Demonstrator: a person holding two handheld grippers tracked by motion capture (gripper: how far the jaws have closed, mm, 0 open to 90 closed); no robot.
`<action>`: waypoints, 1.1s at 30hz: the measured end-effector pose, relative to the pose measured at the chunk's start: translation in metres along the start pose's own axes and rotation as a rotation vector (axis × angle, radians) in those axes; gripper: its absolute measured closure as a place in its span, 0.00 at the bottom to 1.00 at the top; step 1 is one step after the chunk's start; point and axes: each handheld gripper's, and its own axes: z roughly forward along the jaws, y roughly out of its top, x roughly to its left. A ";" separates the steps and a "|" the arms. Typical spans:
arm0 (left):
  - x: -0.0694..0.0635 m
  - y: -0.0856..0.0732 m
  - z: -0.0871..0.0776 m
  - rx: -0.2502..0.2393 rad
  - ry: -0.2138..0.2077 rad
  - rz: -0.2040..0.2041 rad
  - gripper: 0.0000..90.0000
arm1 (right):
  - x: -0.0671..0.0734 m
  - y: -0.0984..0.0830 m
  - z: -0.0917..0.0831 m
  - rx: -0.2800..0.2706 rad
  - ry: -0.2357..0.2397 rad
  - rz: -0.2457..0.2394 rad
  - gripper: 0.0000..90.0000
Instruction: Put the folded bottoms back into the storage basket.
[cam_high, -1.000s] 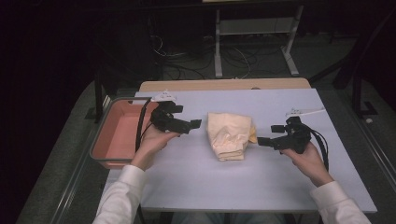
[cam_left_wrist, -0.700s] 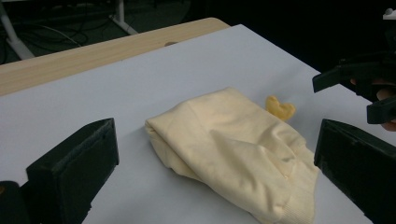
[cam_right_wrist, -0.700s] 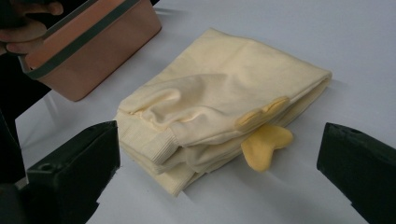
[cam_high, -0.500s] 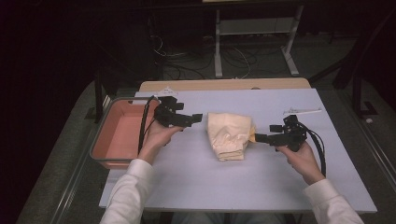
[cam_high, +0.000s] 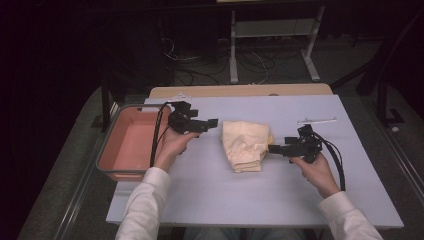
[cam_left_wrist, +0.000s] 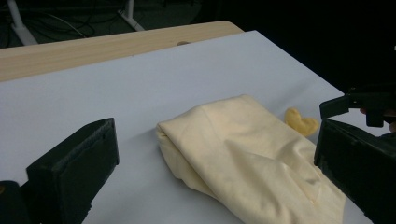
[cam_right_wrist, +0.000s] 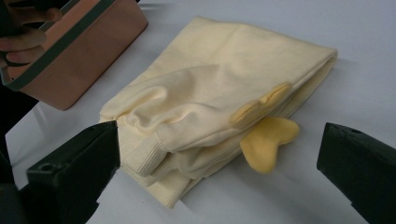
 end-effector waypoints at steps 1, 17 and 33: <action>0.000 0.000 0.002 0.003 0.000 -0.001 0.00 | 0.001 -0.001 0.002 0.007 0.000 0.000 0.00; 0.006 -0.006 0.023 0.013 -0.011 -0.035 0.00 | 0.009 -0.005 0.017 0.048 0.001 -0.007 0.00; 0.020 -0.022 0.049 0.039 -0.017 -0.109 0.00 | 0.012 -0.014 0.037 0.106 -0.023 0.060 0.00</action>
